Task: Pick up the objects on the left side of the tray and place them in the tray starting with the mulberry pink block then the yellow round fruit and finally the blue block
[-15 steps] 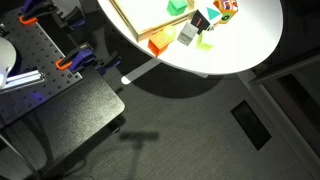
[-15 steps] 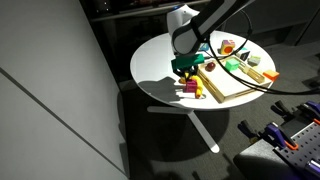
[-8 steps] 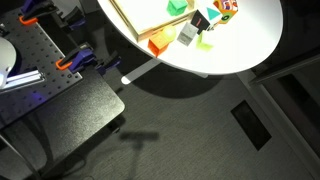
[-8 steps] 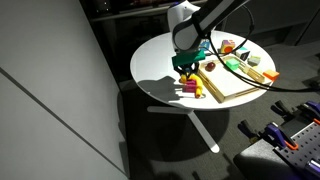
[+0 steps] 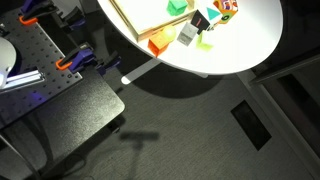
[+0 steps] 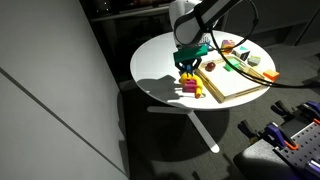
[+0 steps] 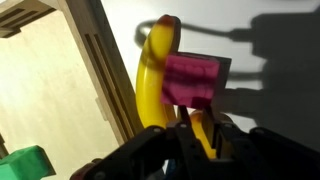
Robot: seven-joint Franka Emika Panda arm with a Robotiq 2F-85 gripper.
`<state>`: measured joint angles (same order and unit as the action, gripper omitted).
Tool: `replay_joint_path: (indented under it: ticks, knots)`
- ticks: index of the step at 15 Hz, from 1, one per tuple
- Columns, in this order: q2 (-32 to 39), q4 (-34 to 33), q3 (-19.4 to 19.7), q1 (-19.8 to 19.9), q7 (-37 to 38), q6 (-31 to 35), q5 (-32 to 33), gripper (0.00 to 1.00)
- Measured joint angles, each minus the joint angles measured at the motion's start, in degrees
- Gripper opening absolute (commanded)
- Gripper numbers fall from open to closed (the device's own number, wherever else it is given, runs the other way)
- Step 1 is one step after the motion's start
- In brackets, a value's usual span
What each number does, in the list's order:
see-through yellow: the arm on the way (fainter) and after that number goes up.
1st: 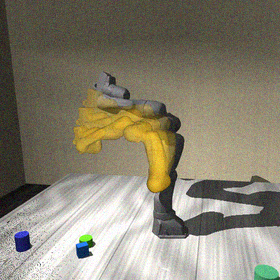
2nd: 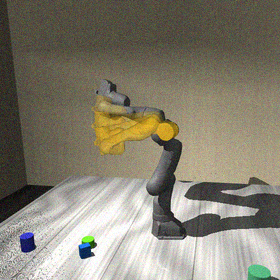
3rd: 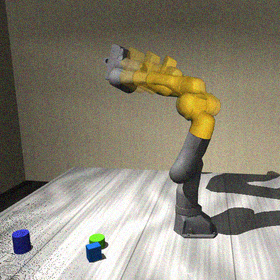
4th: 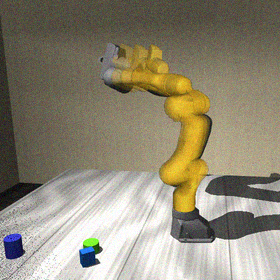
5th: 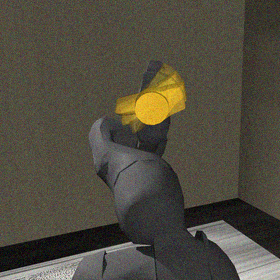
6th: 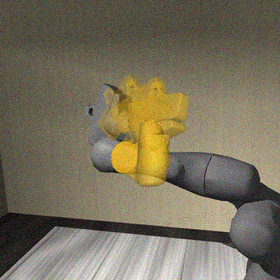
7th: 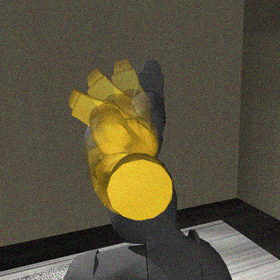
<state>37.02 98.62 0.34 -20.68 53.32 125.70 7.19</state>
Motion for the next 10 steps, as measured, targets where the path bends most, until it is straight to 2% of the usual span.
replay_joint_path:
  ticks: [6,10]
  knots:
    - [0.0,0.6,0.0,0.0,0.0,-1.6,0.0,1.00]
    - [0.0,1.0,0.0,0.1,0.2,-2.1,0.0,1.00]
